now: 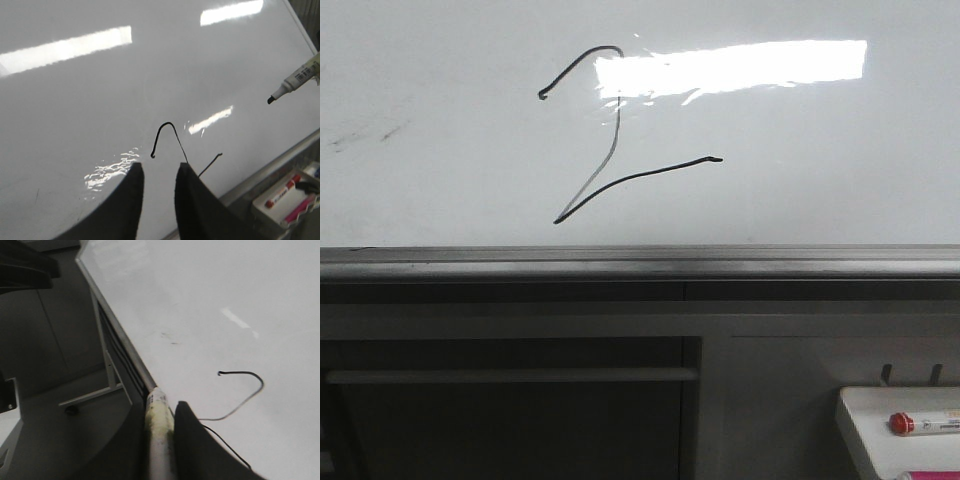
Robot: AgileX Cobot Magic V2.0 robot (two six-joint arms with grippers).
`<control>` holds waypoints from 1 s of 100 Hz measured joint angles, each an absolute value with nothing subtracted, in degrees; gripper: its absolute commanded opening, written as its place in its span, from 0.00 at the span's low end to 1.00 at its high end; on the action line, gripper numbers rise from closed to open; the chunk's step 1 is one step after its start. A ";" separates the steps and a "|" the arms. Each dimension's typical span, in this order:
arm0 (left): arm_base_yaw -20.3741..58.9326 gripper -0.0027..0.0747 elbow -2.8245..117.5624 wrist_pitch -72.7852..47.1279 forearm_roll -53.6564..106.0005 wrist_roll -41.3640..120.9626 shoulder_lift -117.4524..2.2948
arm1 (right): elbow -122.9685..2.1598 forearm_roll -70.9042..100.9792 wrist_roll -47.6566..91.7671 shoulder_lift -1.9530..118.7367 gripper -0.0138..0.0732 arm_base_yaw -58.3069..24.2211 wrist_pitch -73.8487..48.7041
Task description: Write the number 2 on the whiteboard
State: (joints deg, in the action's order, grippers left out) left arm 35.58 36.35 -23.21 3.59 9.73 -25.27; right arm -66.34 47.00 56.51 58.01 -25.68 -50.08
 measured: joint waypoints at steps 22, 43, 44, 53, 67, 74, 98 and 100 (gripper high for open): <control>37.76 0.44 49.57 -42.83 15.19 27.35 -32.48 | -66.34 46.41 59.82 63.21 0.08 -38.37 -45.41; 39.11 0.44 54.72 -52.57 23.90 34.37 -38.63 | -66.34 44.29 61.35 67.48 0.08 -46.95 -41.29; 39.11 0.44 54.70 -52.85 24.01 34.51 -39.00 | -66.34 44.29 61.60 67.59 0.08 -47.35 -41.18; 39.11 0.44 54.74 -55.06 25.31 35.57 -41.36 | -66.34 43.95 62.90 67.93 0.08 -49.62 -40.61; 39.11 0.44 54.74 -58.89 29.90 39.41 -45.07 | -66.34 43.92 63.60 67.97 0.08 -51.84 -39.33; 39.11 0.44 54.84 -59.00 30.63 40.46 -46.35 | -66.24 43.44 63.65 67.97 0.08 -52.36 -39.82; 39.11 0.44 55.27 -57.86 31.61 41.51 -47.89 | -66.24 43.88 63.74 67.97 0.08 -53.31 -40.17; 39.11 0.44 55.27 -57.86 31.61 41.62 -48.02 | -66.24 43.88 63.74 67.97 0.08 -53.31 -40.17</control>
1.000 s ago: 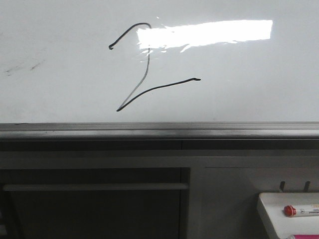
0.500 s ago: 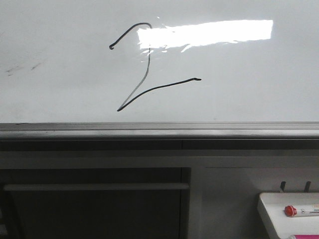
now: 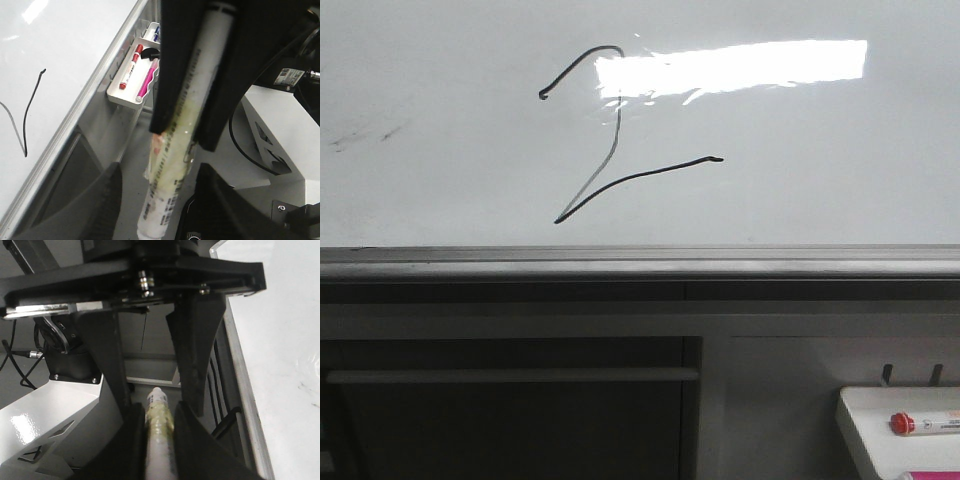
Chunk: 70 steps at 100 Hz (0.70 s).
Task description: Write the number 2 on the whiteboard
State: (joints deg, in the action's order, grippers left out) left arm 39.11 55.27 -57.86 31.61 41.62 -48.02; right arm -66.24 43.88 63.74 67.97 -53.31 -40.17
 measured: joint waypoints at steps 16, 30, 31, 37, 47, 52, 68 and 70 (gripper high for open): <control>39.11 0.44 55.27 -57.86 31.72 41.73 -48.87 | -66.24 44.01 63.78 67.97 0.08 -53.31 -40.17; 39.11 0.34 55.27 -57.76 31.72 41.73 -50.04 | -66.24 44.47 63.78 67.97 0.08 -53.50 -40.17; 39.11 0.32 55.27 -57.76 31.72 41.73 -50.17 | -66.24 44.56 63.78 67.97 0.08 -53.50 -40.17; 39.11 0.23 55.27 -57.87 31.80 41.73 -50.57 | -66.24 44.56 63.87 67.97 0.08 -53.50 -40.17; 39.26 0.06 55.27 -58.35 31.94 41.87 -50.98 | -66.24 44.56 63.87 67.97 0.08 -53.50 -39.93; 39.53 0.01 55.31 -58.76 31.69 42.97 -51.07 | -66.24 44.56 63.99 68.07 0.08 -53.50 -40.22; 39.56 0.01 55.41 -59.28 31.21 44.86 -51.07 | -66.24 44.99 63.99 68.19 0.08 -53.50 -40.52; 39.56 0.01 55.41 -59.28 31.21 44.98 -51.07 | -66.24 44.99 63.99 68.19 0.08 -53.50 -40.52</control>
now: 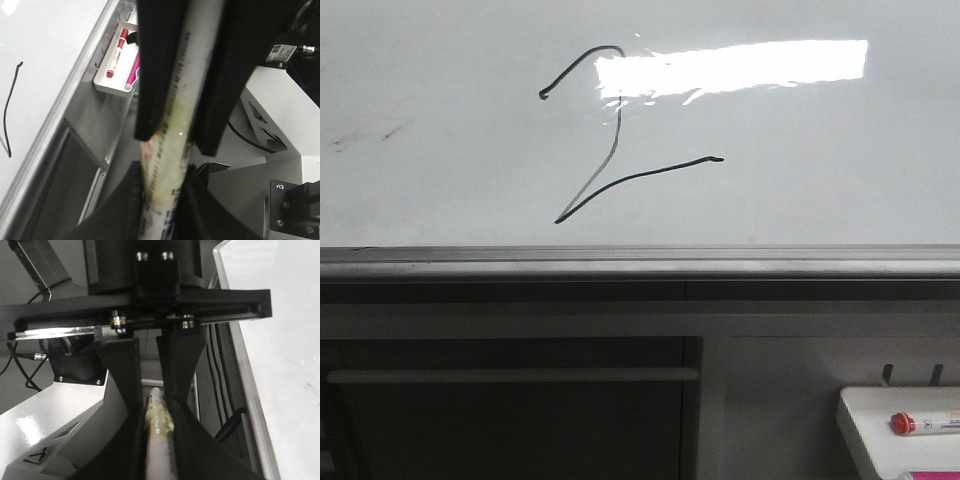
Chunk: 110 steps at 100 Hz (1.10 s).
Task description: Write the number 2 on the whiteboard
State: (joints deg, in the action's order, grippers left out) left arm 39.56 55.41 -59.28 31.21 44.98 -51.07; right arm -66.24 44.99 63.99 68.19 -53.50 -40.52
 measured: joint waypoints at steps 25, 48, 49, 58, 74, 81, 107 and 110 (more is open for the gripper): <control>39.56 0.01 55.41 -59.07 31.17 45.02 -51.07 | -66.24 45.08 63.99 68.19 0.50 -53.50 -39.12; 39.45 0.01 55.41 -55.81 29.84 42.60 -51.57 | -66.24 45.07 63.99 66.98 0.74 -53.50 -32.20; 39.28 0.01 55.41 -55.64 29.84 42.59 -51.57 | -66.24 44.90 63.99 66.68 0.74 -53.50 -31.58; 38.33 0.01 55.17 -53.96 29.84 41.92 -51.57 | -66.24 44.79 63.99 64.05 0.72 -53.11 -28.10; 34.39 0.01 53.52 -46.71 29.70 38.47 -51.57 | -66.24 44.79 61.67 58.42 0.37 -48.79 -27.16; 31.94 0.01 51.86 -42.04 29.70 36.17 -51.57 | -65.95 44.79 60.34 56.04 0.12 -45.91 -28.29; 23.12 0.01 41.51 -23.14 35.65 30.08 -55.08 | -56.08 44.67 58.91 46.22 0.08 -36.86 -28.48; 22.63 0.01 40.58 -20.93 37.12 29.97 -55.87 | -54.25 44.67 58.59 45.32 0.08 -36.22 -27.76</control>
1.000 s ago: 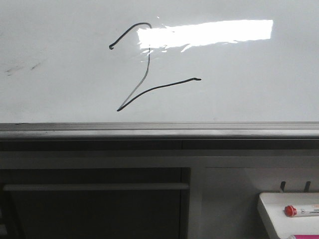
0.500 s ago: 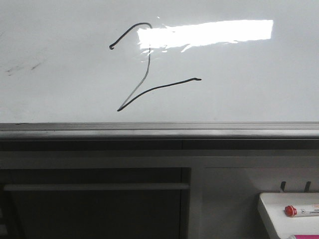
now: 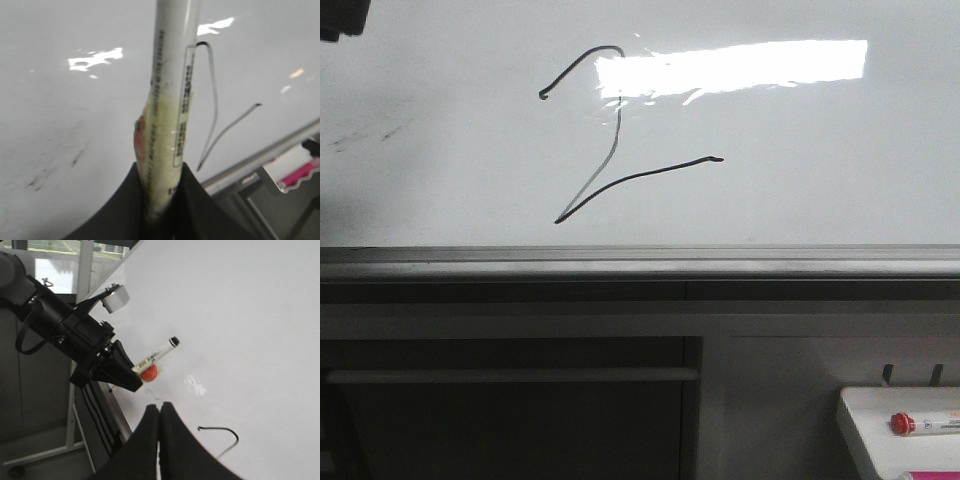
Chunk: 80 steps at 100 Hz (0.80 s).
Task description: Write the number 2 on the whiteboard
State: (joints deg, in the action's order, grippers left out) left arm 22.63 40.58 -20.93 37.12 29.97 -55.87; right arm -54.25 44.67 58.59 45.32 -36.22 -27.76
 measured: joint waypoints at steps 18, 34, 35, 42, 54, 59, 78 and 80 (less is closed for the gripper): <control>22.37 0.01 38.80 -9.20 43.68 29.69 -62.24 | -46.92 45.37 56.70 42.17 0.08 -34.69 -22.97; 22.37 0.01 38.80 -4.21 45.18 29.69 -67.32 | -44.67 47.83 56.38 42.17 0.08 -34.61 -21.98; 22.37 0.01 38.80 -3.99 45.18 29.69 -67.50 | -44.58 47.93 56.38 42.17 0.08 -34.61 -21.98; 22.37 0.01 38.80 -3.40 45.38 29.69 -69.11 | -44.36 48.52 56.28 42.17 0.08 -34.61 -21.57; 22.37 0.01 38.80 -3.16 45.72 29.62 -71.08 | -44.36 49.40 56.16 42.13 0.08 -34.47 -21.33; 22.37 0.01 38.80 -3.02 45.72 29.62 -71.49 | -44.36 49.64 56.16 42.13 0.08 -34.47 -21.25; 22.37 0.01 39.04 -2.68 45.72 29.62 -72.68 | -44.36 51.38 56.16 42.13 0.08 -34.47 -20.77; 22.37 0.01 39.16 -2.68 45.72 29.62 -72.78 | -44.36 51.55 56.16 42.13 0.08 -34.47 -20.58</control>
